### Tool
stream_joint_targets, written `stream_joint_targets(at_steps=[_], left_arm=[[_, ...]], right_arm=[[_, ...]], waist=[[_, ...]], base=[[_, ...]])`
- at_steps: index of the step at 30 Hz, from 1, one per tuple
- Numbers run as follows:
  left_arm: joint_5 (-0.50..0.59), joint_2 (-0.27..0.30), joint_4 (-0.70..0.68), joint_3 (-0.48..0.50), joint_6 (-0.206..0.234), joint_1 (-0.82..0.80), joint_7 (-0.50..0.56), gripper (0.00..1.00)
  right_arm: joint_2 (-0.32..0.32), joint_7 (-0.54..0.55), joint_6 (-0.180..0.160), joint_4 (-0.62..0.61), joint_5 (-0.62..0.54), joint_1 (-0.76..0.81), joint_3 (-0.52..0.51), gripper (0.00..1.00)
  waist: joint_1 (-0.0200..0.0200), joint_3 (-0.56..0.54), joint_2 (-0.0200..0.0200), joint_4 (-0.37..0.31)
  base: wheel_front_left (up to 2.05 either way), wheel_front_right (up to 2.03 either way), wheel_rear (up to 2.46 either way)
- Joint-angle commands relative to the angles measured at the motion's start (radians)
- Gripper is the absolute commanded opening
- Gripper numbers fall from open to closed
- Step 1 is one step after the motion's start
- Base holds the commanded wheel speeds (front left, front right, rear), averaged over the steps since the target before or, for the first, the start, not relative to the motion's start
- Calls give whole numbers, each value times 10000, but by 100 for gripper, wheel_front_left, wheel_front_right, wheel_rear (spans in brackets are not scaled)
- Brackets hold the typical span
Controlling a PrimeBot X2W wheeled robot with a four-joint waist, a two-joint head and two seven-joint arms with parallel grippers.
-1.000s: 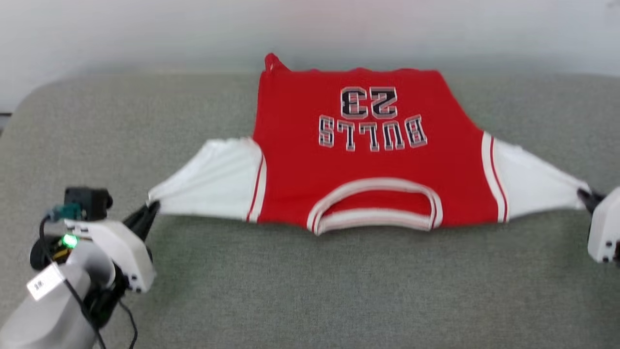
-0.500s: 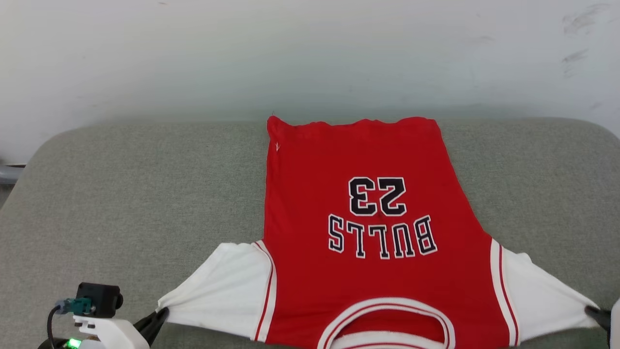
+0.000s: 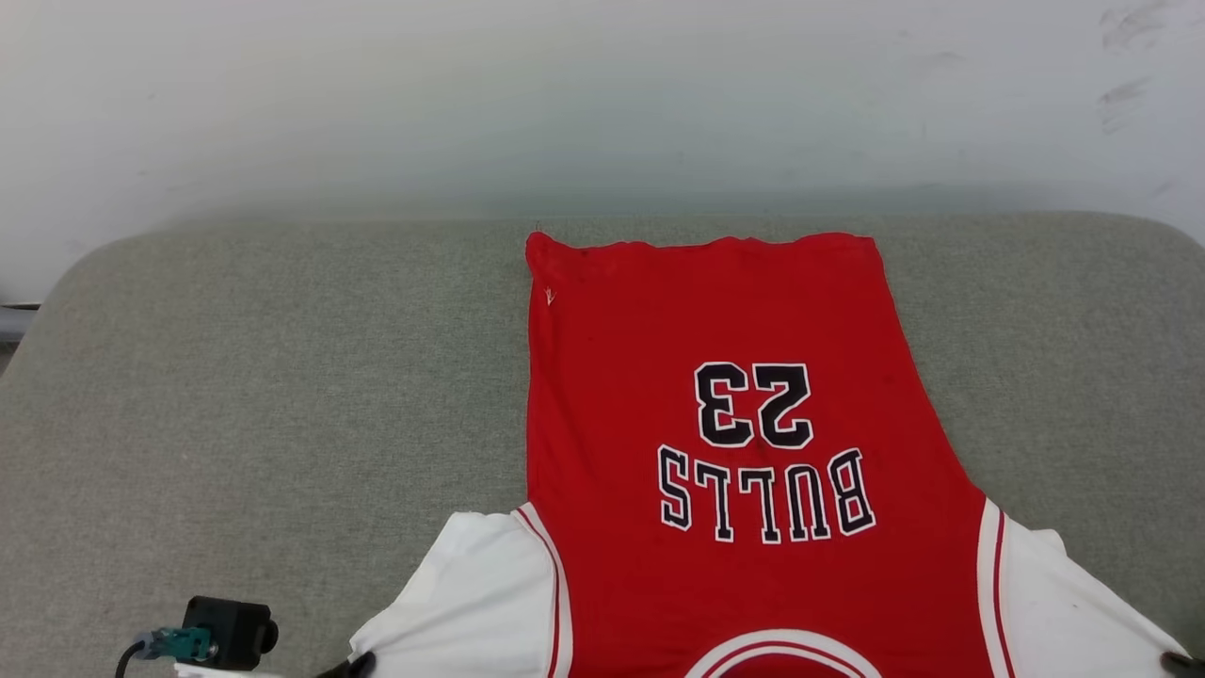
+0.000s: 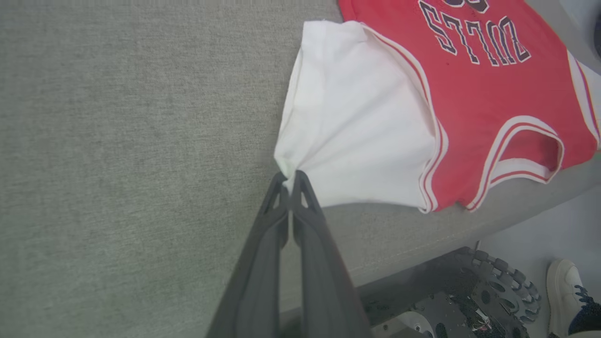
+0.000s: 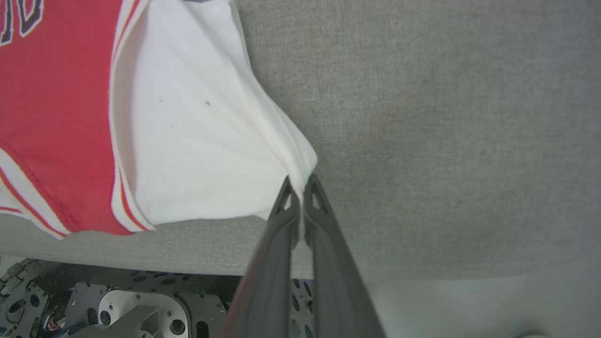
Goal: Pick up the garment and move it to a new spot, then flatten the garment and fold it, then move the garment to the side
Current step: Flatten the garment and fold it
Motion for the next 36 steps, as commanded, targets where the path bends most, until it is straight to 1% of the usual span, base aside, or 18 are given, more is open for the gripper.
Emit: stream_joint_targets(at_steps=[1, 2, 3, 4, 8, 12, 15, 19, 22, 26, 27, 32, 36], left_arm=[[87, -16, -134, 71, 32, -163, -59, 0], [131, -18, -206, 66, 53, -206, -82, 0], [158, -30, -294, 48, 74, -241, -68, 0], [185, -45, -401, 31, 75, -304, -29, 0], [325, 61, -883, -115, 98, -552, 294, 0], [454, 177, -1538, -251, 255, -845, 803, 0], [610, 294, -2044, -293, 359, -1088, 1086, 0], [804, 356, -2588, -390, 453, -1450, 1458, 0], [973, 340, -2904, -467, 504, -1736, 1664, 0], [1254, 200, -3207, -550, 425, -2185, 1789, 0], [1439, 68, -3350, -652, 348, -2498, 1844, 0], [1658, -207, -3482, -784, 266, -2910, 1847, 0], [1771, -438, -3481, -861, 160, -3170, 1716, 0]], right_arm=[[155, 226, -22, -239, -190, 130, -269, 0], [234, 361, -22, -376, -267, 119, -420, 0], [286, 410, -22, -565, -389, 69, -570, 76], [385, 557, -22, -677, -424, 26, -739, 100], [676, 1324, -17, -1357, -297, -326, -1287, 100], [639, 2348, -16, -2298, -329, -921, -1747, 100], [636, 3063, -16, -2997, -304, -1921, -1920, 100], [755, 4301, -16, -3318, -414, -3592, -1906, 100], [722, 5275, -16, -3069, -681, -5129, -1731, 100], [855, 6190, -16, -2438, -1466, -7035, -1510, 100], [852, 6669, -16, -1767, -2203, -8333, -1391, 100], [704, 7027, -16, -723, -3350, -10029, -1321, 100], [726, 7080, -16, 27, -4138, -11005, -1545, 100]], waist=[[0, 114, 0, 56], [0, 183, 0, 72], [0, 266, 0, 97], [0, 354, 0, 130], [0, 771, 0, 336], [0, 1394, 0, 614], [0, 2037, 0, 848], [0, 2888, 0, 1260], [0, 3600, 0, 1595], [0, 4439, 0, 2072], [0, 4938, 0, 2442], [0, 5605, 0, 3031], [0, 6013, 0, 3427]], base=[[0, 0, 0], [0, 0, 0], [0, 0, 0], [0, 0, 0], [0, 0, 0], [0, 0, 0], [0, 0, 0], [0, 0, 0], [0, 0, 0], [0, 0, 0], [0, 0, 0], [0, 0, 0], [0, 0, 0]])
